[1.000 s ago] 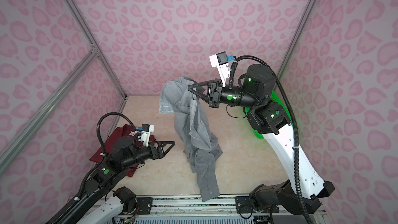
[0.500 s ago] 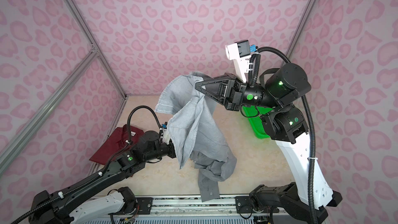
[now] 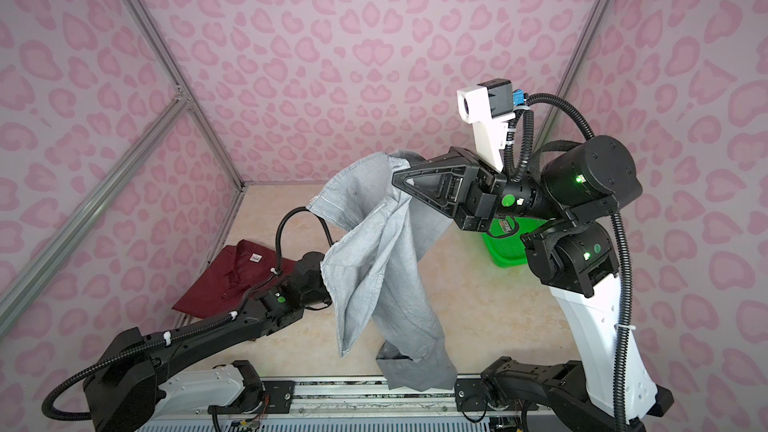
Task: Fold and stack the long sleeve shirts
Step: 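Lift the grey shirt with the right gripper while the left reaches its hem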
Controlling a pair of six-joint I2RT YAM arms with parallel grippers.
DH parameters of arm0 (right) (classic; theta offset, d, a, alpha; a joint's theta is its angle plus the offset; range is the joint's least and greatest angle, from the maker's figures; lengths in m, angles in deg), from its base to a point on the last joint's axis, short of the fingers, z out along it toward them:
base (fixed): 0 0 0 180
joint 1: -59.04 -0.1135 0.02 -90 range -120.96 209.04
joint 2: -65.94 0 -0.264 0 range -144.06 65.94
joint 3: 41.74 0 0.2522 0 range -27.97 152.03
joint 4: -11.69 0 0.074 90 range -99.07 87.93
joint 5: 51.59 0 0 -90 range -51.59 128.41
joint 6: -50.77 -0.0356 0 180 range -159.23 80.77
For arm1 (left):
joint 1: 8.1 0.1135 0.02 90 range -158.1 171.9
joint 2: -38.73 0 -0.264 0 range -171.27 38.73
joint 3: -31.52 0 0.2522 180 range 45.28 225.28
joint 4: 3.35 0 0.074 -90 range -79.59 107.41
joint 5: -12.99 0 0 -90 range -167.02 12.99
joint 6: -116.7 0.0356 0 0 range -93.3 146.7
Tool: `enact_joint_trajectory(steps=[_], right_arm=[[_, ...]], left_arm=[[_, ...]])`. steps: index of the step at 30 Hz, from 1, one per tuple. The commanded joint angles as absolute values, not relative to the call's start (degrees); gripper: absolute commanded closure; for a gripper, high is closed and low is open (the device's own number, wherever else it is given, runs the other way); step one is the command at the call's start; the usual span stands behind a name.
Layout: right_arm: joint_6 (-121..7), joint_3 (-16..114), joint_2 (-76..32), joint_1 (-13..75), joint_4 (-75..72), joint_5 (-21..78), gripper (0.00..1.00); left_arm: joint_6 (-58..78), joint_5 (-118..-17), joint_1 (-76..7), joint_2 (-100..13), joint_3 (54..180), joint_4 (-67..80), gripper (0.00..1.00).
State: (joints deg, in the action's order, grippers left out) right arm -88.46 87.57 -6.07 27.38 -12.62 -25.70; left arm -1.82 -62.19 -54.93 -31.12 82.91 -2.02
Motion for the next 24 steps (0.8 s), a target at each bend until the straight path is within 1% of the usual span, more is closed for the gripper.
enact_joint_trajectory(steps=[1, 2, 3, 4, 5, 6, 7, 8, 10, 11, 12, 13, 16, 19, 21, 24], right_arm=[[-87.3, 87.5, -6.0, 28.3, -11.9, -24.4, 1.00], [-86.6, 87.7, -5.9, 29.3, -13.8, -22.4, 1.00], [-86.1, 87.7, -5.8, 30.3, -15.4, -20.4, 1.00], [-85.1, 87.8, -5.7, 31.3, -17.5, -17.9, 1.00], [-83.5, 88.1, -5.7, 32.2, -20.7, -13.3, 1.00], [-81.8, 88.3, -5.6, 32.5, -23.4, -9.5, 1.00], [-79.9, 88.5, -5.5, 32.6, -25.8, -5.0, 1.00], [-78.0, 88.5, -5.3, 32.5, -28.3, 0.3, 1.00], [-75.6, 88.5, -5.1, 32.5, -32.0, 9.8, 1.00], [-74.4, 88.5, -5.2, 32.5, -33.4, 14.2, 1.00], [-73.6, 88.1, -5.1, 32.4, -34.2, 18.2, 1.00], [-73.4, 87.5, -5.0, 32.4, -34.2, 20.8, 1.00], [-72.6, 85.0, -4.7, 31.4, -32.3, 27.3, 1.00], [-69.2, 85.7, -5.5, 27.3, -32.7, 34.3, 1.00], [-66.7, 86.3, -6.0, 23.3, -33.0, 38.2, 1.00], [-65.4, 86.7, -6.0, 20.9, -33.2, 40.7, 1.00]], left_arm=[[-2.2, -61.1, -55.0, -31.8, 82.0, -7.1, 0.44], [-2.3, -60.6, -55.0, -32.0, 82.1, -7.0, 0.46], [-2.5, -60.3, -55.0, -32.0, 82.2, -6.6, 0.46], [-2.7, -60.2, -54.9, -31.7, 82.1, -6.1, 0.43], [-3.0, -60.2, -55.0, -31.0, 81.7, -5.7, 0.38], [-3.5, -60.3, -55.0, -29.9, 80.9, -5.6, 0.29], [-4.2, -60.9, -55.0, -28.5, 79.9, -5.5, 0.23], [-5.1, -61.9, -55.2, -26.6, 78.7, -4.9, 0.19], [-6.6, -63.7, -56.0, -22.9, 76.1, -4.1, 0.14], [-7.4, -65.4, -57.1, -20.5, 74.4, -3.8, 0.10], [-7.8, -67.2, -58.7, -18.1, 72.7, -3.5, 0.04], [-8.2, -69.1, -61.2, -16.1, 71.4, -3.4, 0.02], [-8.1, -73.6, -69.6, -13.4, 69.8, -3.5, 0.03], [-6.1, -78.2, -77.4, -14.5, 70.5, -3.4, 0.03], [-4.0, -79.9, -79.6, -18.0, 72.8, -1.3, 0.03], [-1.1, -79.9, -80.0, -24.3, 77.4, 3.1, 0.03]])
